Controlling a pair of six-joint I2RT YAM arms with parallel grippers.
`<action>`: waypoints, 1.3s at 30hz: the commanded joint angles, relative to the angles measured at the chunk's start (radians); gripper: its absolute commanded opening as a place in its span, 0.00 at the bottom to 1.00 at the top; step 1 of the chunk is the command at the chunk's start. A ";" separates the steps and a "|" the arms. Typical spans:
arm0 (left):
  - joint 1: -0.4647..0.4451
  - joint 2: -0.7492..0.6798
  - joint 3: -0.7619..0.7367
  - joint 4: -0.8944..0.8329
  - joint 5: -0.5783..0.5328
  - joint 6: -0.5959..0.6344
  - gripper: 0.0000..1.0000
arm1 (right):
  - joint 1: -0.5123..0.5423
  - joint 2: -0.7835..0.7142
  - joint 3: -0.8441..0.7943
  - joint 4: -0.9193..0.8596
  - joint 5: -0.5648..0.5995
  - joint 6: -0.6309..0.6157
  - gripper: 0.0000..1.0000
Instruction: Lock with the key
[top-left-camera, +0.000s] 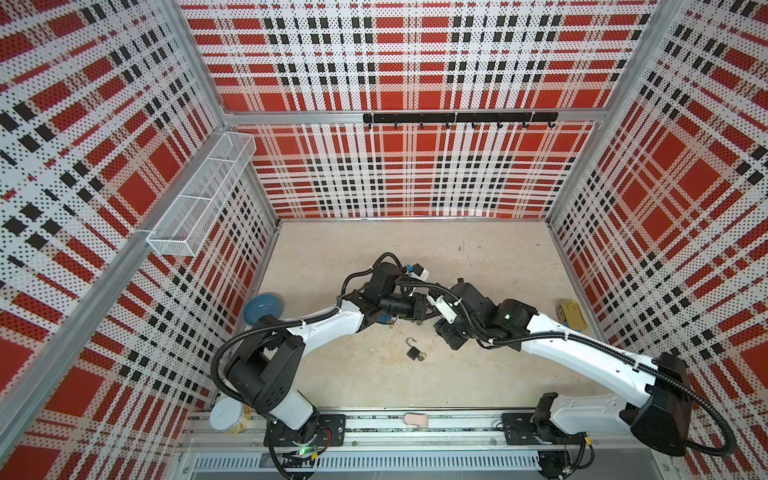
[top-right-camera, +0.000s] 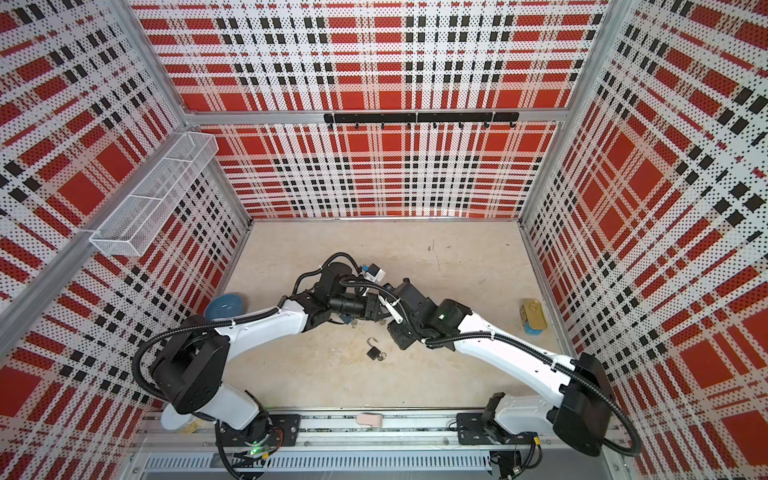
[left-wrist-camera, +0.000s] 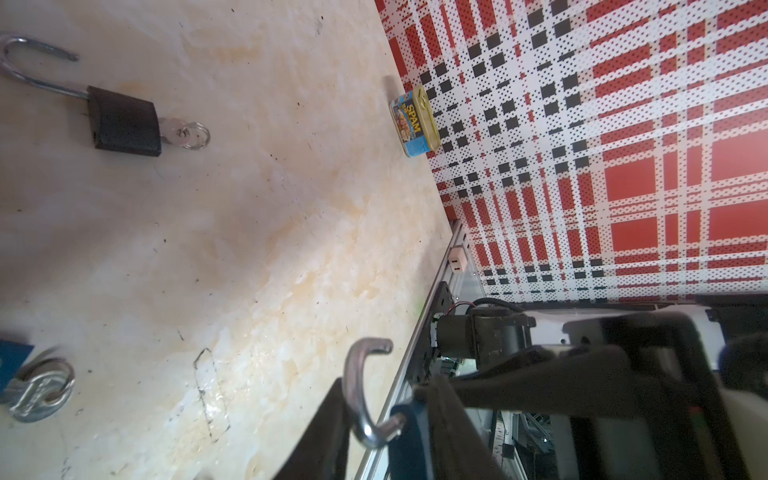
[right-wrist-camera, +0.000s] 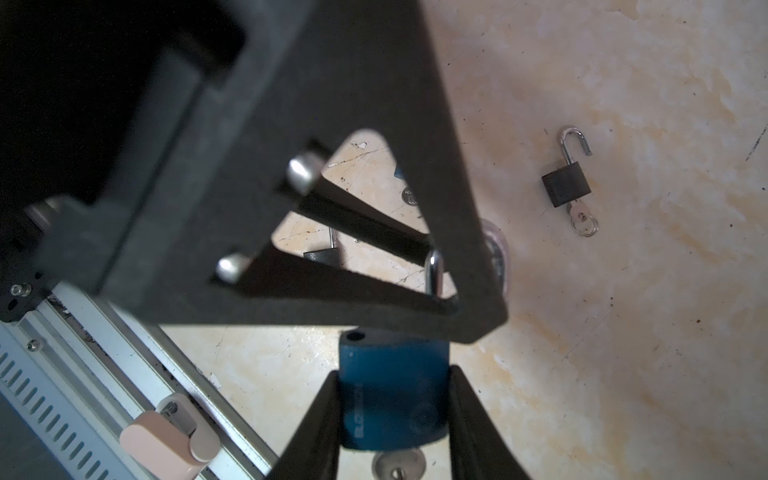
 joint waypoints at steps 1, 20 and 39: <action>-0.012 0.015 0.031 0.037 0.024 -0.013 0.32 | 0.007 0.005 0.038 0.022 0.012 -0.018 0.29; -0.013 0.029 0.021 0.080 0.014 -0.049 0.00 | 0.011 -0.011 0.037 0.042 0.021 -0.009 0.30; 0.053 -0.155 -0.067 0.416 -0.243 -0.338 0.00 | -0.181 -0.390 -0.172 0.403 -0.221 0.069 0.71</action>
